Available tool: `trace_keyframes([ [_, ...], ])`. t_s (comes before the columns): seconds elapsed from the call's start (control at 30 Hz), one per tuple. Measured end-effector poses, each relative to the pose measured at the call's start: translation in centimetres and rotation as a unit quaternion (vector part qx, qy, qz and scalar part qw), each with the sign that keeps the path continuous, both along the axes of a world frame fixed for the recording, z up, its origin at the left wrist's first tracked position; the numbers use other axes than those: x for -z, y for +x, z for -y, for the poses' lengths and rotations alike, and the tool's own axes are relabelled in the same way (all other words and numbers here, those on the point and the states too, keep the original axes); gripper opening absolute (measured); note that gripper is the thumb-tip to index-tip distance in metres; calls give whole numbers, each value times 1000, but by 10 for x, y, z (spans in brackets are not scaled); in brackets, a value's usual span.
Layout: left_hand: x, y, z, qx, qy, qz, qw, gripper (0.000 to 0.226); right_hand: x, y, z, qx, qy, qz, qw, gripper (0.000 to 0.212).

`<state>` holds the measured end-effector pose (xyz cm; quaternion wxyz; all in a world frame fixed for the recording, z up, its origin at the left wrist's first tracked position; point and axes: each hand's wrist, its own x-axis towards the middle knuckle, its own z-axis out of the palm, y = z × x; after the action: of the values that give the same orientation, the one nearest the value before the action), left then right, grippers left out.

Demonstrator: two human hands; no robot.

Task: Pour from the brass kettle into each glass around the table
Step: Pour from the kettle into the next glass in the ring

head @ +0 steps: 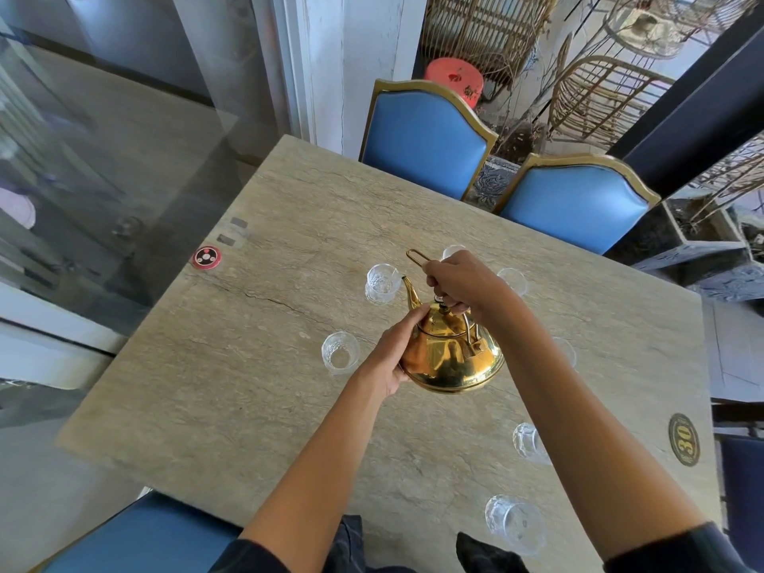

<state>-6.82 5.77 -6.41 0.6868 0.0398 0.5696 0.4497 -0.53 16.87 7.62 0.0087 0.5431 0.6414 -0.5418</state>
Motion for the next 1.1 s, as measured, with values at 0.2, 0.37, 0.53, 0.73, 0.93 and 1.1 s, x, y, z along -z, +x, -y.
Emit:
trace_keyframes([
  [0.2, 0, 1, 0, -1, 0, 2, 1000, 65, -1, 1, 1, -2, 5, 4, 1000, 28],
  [0.37, -5, 1, -1, -6, 0, 5, 1000, 62, -1, 1, 0, -4, 5, 4, 1000, 29],
  [0.53, -4, 0, -2, -7, -4, 4, 1000, 61, -1, 1, -2, 1, 2, 4, 1000, 29],
  [0.73, -6, 1, -3, -9, -9, 4, 1000, 55, -2, 1, -3, -2, 9, 7, 1000, 28],
  [0.93, -6, 1, -3, -9, -7, 7, 1000, 56, -2, 0, -3, -9, 19, 14, 1000, 29],
  [1.1, -2, 3, -2, -5, -3, 4, 1000, 75, -1, 0, -3, -11, 20, 16, 1000, 30],
])
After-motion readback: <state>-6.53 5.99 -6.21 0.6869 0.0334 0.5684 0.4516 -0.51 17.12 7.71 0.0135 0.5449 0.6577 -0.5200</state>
